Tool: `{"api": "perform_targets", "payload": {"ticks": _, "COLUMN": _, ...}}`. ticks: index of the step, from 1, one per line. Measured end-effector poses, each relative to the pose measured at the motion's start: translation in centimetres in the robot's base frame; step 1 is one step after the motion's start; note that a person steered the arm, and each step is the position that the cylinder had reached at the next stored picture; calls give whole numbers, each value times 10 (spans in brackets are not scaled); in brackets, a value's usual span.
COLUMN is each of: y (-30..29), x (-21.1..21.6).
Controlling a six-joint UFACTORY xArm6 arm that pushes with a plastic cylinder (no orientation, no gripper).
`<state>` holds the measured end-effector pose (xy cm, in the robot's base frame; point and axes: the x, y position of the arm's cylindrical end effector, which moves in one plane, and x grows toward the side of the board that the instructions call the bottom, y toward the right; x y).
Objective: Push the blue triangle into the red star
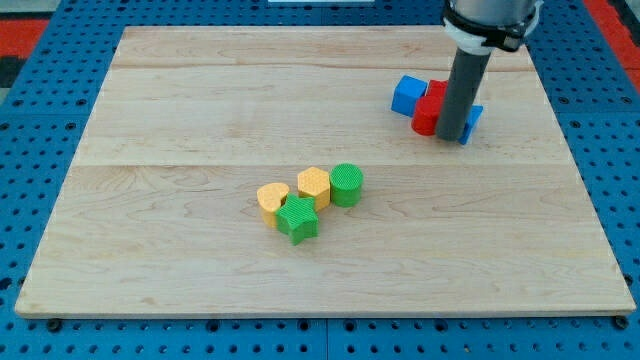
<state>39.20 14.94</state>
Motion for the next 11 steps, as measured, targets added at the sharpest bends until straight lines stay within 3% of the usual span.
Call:
{"api": "perform_targets", "payload": {"ticks": 2, "y": -11, "x": -16}}
{"api": "perform_targets", "payload": {"ticks": 4, "y": -1, "x": 26}}
{"api": "perform_targets", "payload": {"ticks": 6, "y": 30, "x": -13}}
{"api": "perform_targets", "payload": {"ticks": 8, "y": 45, "x": 11}}
{"api": "perform_targets", "payload": {"ticks": 9, "y": 72, "x": 3}}
{"api": "perform_targets", "payload": {"ticks": 11, "y": 83, "x": -39}}
